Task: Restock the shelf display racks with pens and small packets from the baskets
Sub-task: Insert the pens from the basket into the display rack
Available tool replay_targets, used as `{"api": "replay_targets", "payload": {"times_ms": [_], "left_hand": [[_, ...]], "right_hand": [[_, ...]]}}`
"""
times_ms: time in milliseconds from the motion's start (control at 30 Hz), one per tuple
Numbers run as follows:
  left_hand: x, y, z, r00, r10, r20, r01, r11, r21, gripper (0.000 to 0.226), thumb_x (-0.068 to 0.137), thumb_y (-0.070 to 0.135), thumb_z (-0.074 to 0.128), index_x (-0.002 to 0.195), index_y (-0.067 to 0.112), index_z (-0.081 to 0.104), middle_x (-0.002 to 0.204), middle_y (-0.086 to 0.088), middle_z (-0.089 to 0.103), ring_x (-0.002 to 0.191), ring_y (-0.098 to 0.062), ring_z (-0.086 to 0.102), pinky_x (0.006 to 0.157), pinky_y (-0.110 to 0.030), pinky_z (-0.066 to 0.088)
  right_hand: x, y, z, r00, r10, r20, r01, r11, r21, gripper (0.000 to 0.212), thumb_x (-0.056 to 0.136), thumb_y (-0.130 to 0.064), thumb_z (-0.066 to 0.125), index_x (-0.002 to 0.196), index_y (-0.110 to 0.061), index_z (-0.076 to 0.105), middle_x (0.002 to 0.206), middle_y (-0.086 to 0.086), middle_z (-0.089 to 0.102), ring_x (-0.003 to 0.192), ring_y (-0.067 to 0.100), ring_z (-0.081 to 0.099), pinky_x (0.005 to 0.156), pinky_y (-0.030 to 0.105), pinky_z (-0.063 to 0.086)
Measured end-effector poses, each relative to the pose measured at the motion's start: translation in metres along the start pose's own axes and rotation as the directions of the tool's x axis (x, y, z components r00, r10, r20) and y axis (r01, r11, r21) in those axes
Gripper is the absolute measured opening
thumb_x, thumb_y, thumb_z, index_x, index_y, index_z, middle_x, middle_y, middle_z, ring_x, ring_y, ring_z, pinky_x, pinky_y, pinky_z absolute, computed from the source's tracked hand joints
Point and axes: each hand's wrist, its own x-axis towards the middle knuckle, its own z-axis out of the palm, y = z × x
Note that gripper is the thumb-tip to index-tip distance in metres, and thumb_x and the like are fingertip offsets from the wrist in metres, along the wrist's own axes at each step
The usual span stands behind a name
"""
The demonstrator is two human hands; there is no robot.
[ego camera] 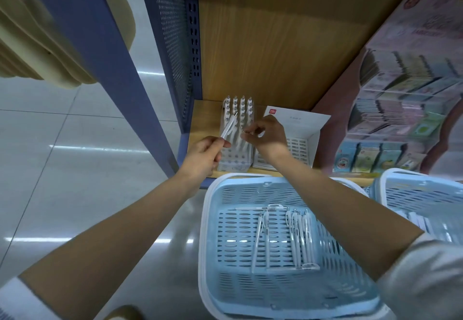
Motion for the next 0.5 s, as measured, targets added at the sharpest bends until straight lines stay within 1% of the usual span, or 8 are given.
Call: {"api": "replay_targets", "payload": {"times_ms": [67, 133, 200, 267, 300, 367, 433, 500], "left_hand": [[-0.002, 0.001, 0.003, 1.000, 0.012, 0.015, -0.012, 1.000, 0.002, 0.026, 0.103, 0.024, 0.044, 0.104, 0.009, 0.065, 0.066, 0.001, 0.041, 0.051, -0.008, 0.031, 0.045, -0.018, 0.025], [-0.003, 0.004, 0.005, 0.999, 0.029, 0.023, -0.029, 1.000, 0.005, 0.025, 0.103, 0.024, 0.044, 0.102, 0.011, 0.066, 0.065, 0.002, 0.042, 0.049, -0.007, 0.031, 0.043, -0.017, 0.025], [-0.002, 0.007, 0.007, 0.999, 0.034, 0.030, -0.034, 0.999, 0.002, 0.028, 0.104, 0.025, 0.043, 0.101, 0.011, 0.067, 0.065, 0.001, 0.041, 0.049, -0.007, 0.030, 0.043, -0.016, 0.024], [-0.002, 0.009, 0.007, 0.998, 0.020, 0.053, -0.021, 1.000, 0.012, 0.032, 0.104, 0.028, 0.042, 0.104, 0.010, 0.068, 0.065, 0.002, 0.041, 0.049, -0.007, 0.031, 0.043, -0.017, 0.025], [-0.002, 0.010, 0.008, 0.997, 0.014, 0.071, -0.016, 1.000, 0.019, 0.033, 0.104, 0.029, 0.041, 0.106, 0.009, 0.068, 0.065, 0.003, 0.042, 0.050, -0.007, 0.032, 0.044, -0.017, 0.026], [-0.004, 0.013, 0.010, 0.996, 0.018, 0.091, -0.021, 0.999, 0.031, 0.034, 0.104, 0.029, 0.041, 0.107, 0.009, 0.068, 0.067, 0.003, 0.044, 0.053, -0.008, 0.035, 0.047, -0.018, 0.030], [-0.004, 0.015, 0.011, 0.995, 0.085, 0.055, -0.091, 0.989, 0.120, 0.029, 0.104, 0.027, 0.041, 0.110, 0.013, 0.065, 0.079, -0.001, 0.050, 0.066, -0.012, 0.044, 0.060, -0.023, 0.037], [0.003, 0.012, 0.005, 0.972, 0.234, 0.000, -0.216, 0.894, 0.393, 0.027, 0.103, 0.025, 0.043, 0.123, 0.016, 0.058, 0.110, -0.005, 0.050, 0.096, -0.018, 0.051, 0.081, -0.022, 0.036]], "right_hand": [[0.003, -0.006, -0.002, 0.999, -0.016, 0.048, 0.019, 0.998, -0.059, 0.011, 0.073, -0.022, 0.080, 0.080, -0.017, 0.073, 0.098, 0.002, 0.058, 0.094, 0.018, 0.056, 0.089, 0.032, 0.046], [0.004, -0.013, -0.010, 0.998, -0.069, 0.011, 0.069, 0.998, 0.003, 0.007, 0.076, -0.021, 0.078, 0.080, -0.019, 0.073, 0.091, -0.005, 0.057, 0.099, 0.015, 0.052, 0.086, 0.026, 0.042], [0.000, -0.021, -0.022, 0.998, -0.059, 0.010, 0.056, 0.977, 0.207, 0.005, 0.086, -0.022, 0.068, 0.090, -0.021, 0.071, 0.092, -0.002, 0.063, 0.094, 0.011, 0.056, 0.079, 0.020, 0.042], [-0.004, -0.030, -0.030, 0.985, -0.031, 0.170, -0.050, 0.890, 0.454, 0.015, 0.095, -0.022, 0.056, 0.102, -0.017, 0.068, 0.092, 0.005, 0.067, 0.083, 0.012, 0.062, 0.074, 0.023, 0.048], [-0.005, -0.033, -0.030, 0.971, -0.046, 0.235, -0.089, 0.843, 0.531, 0.016, 0.097, -0.019, 0.053, 0.103, -0.014, 0.067, 0.092, 0.011, 0.067, 0.077, 0.014, 0.063, 0.072, 0.024, 0.050], [-0.007, -0.036, -0.029, 0.961, -0.075, 0.265, -0.102, 0.796, 0.597, 0.014, 0.097, -0.014, 0.053, 0.095, -0.010, 0.067, 0.093, 0.018, 0.065, 0.069, 0.012, 0.063, 0.068, 0.021, 0.051], [-0.005, -0.036, -0.031, 0.973, -0.072, 0.219, -0.079, 0.786, 0.613, 0.014, 0.095, -0.012, 0.056, 0.089, -0.011, 0.068, 0.083, 0.011, 0.067, 0.068, 0.011, 0.064, 0.071, 0.023, 0.054], [0.001, -0.034, -0.038, 0.993, -0.042, 0.113, -0.039, 0.772, 0.634, 0.014, 0.093, -0.010, 0.058, 0.085, -0.012, 0.069, 0.069, 0.000, 0.069, 0.066, 0.010, 0.064, 0.075, 0.025, 0.055]]}}
